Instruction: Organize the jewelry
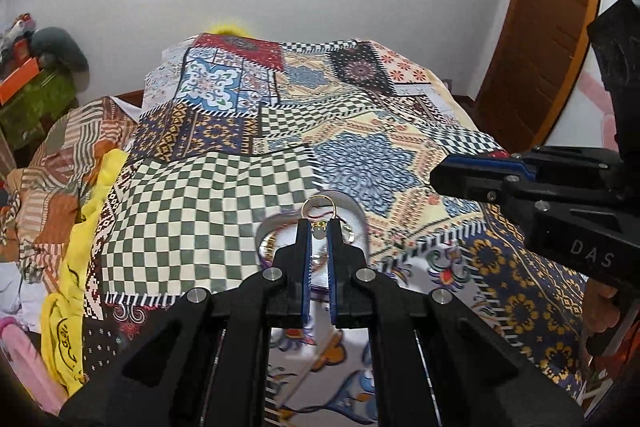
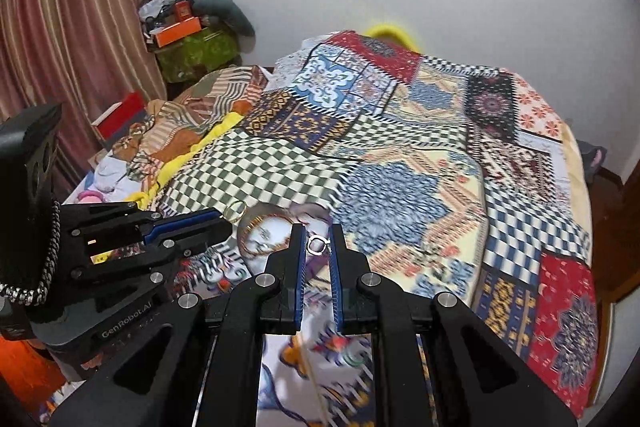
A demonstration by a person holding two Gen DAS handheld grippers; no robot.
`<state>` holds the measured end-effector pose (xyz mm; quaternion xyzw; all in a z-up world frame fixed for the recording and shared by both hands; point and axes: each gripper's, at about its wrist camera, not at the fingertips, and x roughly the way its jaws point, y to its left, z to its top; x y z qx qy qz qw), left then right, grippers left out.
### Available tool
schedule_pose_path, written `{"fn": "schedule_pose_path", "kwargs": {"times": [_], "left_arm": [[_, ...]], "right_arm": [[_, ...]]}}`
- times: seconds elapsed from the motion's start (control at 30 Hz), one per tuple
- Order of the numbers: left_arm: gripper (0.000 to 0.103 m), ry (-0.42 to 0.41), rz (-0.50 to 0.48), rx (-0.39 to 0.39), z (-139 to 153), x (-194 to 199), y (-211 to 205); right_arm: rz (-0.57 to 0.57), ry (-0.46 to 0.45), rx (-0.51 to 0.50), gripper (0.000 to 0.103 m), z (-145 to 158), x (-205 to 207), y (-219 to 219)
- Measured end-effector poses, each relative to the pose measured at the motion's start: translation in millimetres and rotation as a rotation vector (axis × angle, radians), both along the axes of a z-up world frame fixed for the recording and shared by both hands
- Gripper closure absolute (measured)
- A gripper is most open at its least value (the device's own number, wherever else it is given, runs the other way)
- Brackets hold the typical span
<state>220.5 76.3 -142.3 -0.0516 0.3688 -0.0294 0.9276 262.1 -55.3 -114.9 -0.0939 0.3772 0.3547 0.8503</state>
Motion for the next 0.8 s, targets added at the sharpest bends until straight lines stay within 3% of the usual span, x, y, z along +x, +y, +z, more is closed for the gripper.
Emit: {"fn": "schedule_pose_path", "kwargs": {"times": [0.47, 0.8], "left_arm": [[0.098, 0.112, -0.008, -0.062, -50.0, 26.7, 13.8], [0.098, 0.098, -0.016, -0.085, -48.6, 25.7, 18.0]], "right_arm": [[0.062, 0.22, -0.07, 0.093, -51.1, 21.5, 39.6], [0.063, 0.205, -0.114, 0.09, -55.6, 20.1, 44.3]]}}
